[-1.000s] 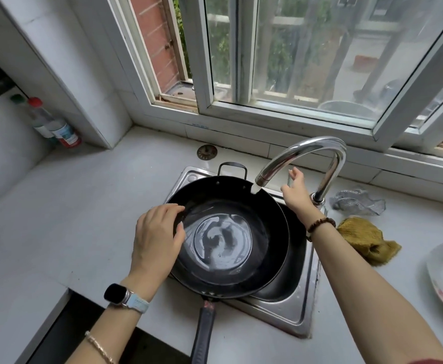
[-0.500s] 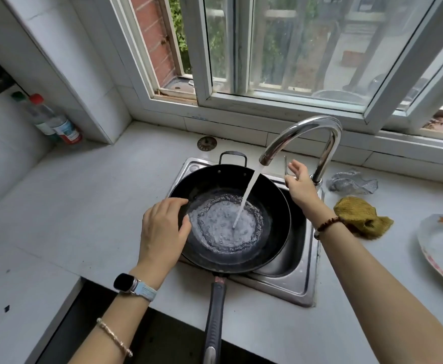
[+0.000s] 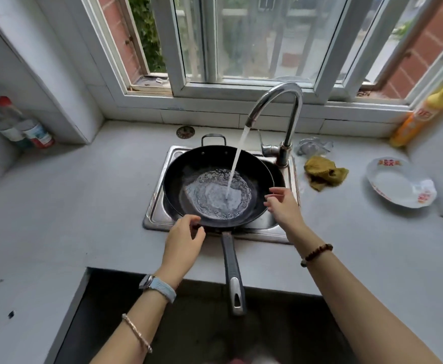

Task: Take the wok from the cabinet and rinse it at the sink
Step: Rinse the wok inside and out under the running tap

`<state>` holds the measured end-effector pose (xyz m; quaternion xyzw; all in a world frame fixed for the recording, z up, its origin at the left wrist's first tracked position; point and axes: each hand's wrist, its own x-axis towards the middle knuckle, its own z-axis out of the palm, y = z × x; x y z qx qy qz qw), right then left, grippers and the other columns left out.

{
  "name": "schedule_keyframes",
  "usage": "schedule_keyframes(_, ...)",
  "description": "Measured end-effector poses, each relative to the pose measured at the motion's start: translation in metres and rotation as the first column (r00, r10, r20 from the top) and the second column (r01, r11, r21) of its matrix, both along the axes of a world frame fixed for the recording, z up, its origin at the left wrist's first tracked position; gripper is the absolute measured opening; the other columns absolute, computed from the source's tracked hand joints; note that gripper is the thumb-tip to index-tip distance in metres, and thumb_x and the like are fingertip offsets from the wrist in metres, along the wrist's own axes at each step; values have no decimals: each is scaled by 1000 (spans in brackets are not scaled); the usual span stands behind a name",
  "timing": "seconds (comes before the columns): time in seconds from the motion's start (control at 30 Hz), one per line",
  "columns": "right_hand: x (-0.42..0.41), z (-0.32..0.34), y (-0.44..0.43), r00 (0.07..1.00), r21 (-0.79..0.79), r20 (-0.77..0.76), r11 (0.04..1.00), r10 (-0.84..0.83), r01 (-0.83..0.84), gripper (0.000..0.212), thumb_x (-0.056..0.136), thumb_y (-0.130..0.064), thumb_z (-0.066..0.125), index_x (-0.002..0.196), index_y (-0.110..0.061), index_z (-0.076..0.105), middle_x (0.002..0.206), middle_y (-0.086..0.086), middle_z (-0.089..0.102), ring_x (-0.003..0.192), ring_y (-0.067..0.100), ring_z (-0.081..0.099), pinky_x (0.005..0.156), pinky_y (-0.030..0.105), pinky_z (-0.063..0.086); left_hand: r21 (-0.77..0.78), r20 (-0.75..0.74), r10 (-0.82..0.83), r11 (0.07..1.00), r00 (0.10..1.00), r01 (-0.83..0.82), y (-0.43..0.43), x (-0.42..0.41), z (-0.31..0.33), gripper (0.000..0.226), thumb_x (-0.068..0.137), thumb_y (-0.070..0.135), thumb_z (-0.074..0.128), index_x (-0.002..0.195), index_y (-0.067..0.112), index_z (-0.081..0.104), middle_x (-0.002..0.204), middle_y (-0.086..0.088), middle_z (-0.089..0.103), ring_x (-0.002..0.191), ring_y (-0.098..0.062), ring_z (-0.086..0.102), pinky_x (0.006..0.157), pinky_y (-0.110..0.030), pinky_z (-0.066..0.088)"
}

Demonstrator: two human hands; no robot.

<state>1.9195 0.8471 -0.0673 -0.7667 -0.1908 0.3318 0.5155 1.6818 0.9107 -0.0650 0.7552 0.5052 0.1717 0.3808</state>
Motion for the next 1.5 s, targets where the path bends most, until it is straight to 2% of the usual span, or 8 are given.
schedule_keyframes(0.23,-89,-19,-56,963,-198,-258,972,74,-128,15,95,-14,52,106,-7,45,83,8,54,62,16,57,56,22,51,-461,6,-51,886,999,48,-35,-2,-32,11,95,26,54,97,18,62,93,3,63,90,-13,58,66,-21,42)
schedule_keyframes(0.4,-134,-15,-73,873,-211,-435,917,222,-338,26,89,-32,60,94,-7,55,69,11,61,58,21,63,61,38,58,-644,70,-42,761,997,77,-48,7,-39,28,98,31,48,85,15,66,86,-3,62,83,-17,55,73,-29,41)
schedule_keyframes(0.63,-153,-6,-69,850,-154,-497,945,177,-287,10,93,-12,51,97,-3,52,59,9,53,44,14,56,44,25,53,-787,71,95,617,993,-2,-45,32,-31,35,94,28,58,66,9,57,42,-2,52,26,-9,39,33,-12,29)
schedule_keyframes(0.77,-158,-13,-65,874,-156,-481,974,68,-162,12,92,-10,50,103,-5,50,50,5,50,35,11,49,37,22,45,-874,79,95,486,992,23,-44,38,-32,33,93,33,59,78,4,60,74,-14,67,25,-18,40,30,-12,31)
schedule_keyframes(0.83,-161,-17,-65,900,-186,-434,974,36,-128,24,91,-13,49,109,1,51,53,6,51,35,11,47,37,21,42,-870,106,97,492,990,45,-44,40,-34,33,94,31,58,82,0,58,90,-15,73,36,-22,47,31,-15,33)
schedule_keyframes(1.13,-169,-20,-71,820,-112,-572,992,-20,-53,12,96,-17,45,90,-8,50,50,0,46,40,11,41,39,24,38,-701,-4,-122,709,993,84,-44,45,-32,35,97,30,54,72,6,49,62,-7,53,35,-11,47,32,-13,32)
schedule_keyframes(1.37,-177,-23,-63,828,-97,-560,994,-22,-40,9,94,-14,49,94,-6,53,50,2,49,38,12,44,40,24,40,-739,-5,-145,667,989,93,-39,35,-32,41,97,38,51,75,3,49,57,-8,51,29,-14,43,34,-18,35)
schedule_keyframes(1.5,-191,-27,-47,900,-152,-437,986,-7,-66,22,88,-15,54,106,-3,54,62,11,58,37,14,51,40,23,44,-788,71,-103,604,992,119,-27,19,-35,41,94,47,53,83,7,55,77,-20,65,62,-27,58,60,-33,48)
